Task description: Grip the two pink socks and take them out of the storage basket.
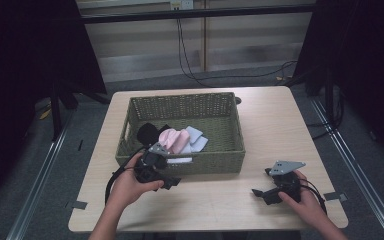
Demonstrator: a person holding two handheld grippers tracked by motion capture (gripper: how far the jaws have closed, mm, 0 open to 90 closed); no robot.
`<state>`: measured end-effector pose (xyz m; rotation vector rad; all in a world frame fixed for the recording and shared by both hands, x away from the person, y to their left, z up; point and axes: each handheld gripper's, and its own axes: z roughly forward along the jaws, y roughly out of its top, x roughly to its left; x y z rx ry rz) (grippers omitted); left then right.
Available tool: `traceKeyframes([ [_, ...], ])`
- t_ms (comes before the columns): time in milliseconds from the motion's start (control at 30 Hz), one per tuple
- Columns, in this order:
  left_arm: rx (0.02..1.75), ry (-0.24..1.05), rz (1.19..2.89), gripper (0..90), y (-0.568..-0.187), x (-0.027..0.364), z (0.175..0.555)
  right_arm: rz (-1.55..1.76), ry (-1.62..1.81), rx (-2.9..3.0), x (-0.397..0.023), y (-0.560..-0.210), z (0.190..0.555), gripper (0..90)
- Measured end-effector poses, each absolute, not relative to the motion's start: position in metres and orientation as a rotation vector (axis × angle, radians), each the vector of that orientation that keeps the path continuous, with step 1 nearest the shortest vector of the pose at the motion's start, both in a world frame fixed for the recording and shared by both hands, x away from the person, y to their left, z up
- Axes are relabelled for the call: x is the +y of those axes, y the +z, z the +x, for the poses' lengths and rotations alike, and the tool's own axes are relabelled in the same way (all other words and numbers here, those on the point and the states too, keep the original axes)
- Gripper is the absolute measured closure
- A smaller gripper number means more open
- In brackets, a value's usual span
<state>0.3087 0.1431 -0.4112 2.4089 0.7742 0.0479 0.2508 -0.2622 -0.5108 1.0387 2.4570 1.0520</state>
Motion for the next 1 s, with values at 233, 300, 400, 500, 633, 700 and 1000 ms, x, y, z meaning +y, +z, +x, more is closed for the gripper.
traceKeyframes([
  [233, 0.782, -0.024, 2.463, 26.4, -0.391, 0.137, 0.319, 1.040, 1.051, 2.457, -0.262, -0.511, 0.251, 8.8],
  [300, 0.786, -0.030, 2.467, 26.4, -0.390, 0.137, 0.320, 1.040, 1.051, 2.457, -0.262, -0.511, 0.251, 8.8],
  [400, 0.783, -0.056, 2.459, 26.2, -0.386, 0.137, 0.320, 1.040, 1.051, 2.457, -0.262, -0.511, 0.251, 8.8],
  [500, 0.786, -0.060, 2.431, 26.2, -0.378, 0.138, 0.320, 1.041, 1.051, 2.457, -0.262, -0.511, 0.251, 8.8],
  [633, 0.788, -0.060, 2.411, 26.2, -0.367, 0.141, 0.321, 1.038, 1.052, 2.457, -0.262, -0.511, 0.251, 8.8],
  [700, 0.789, -0.041, 2.413, 26.2, -0.355, 0.141, 0.326, 1.040, 1.051, 2.457, -0.262, -0.511, 0.251, 8.8],
  [1000, 0.840, -0.022, 2.391, 26.5, -0.345, 0.140, 0.350, 1.041, 1.051, 2.457, -0.262, -0.511, 0.251, 8.8],
])
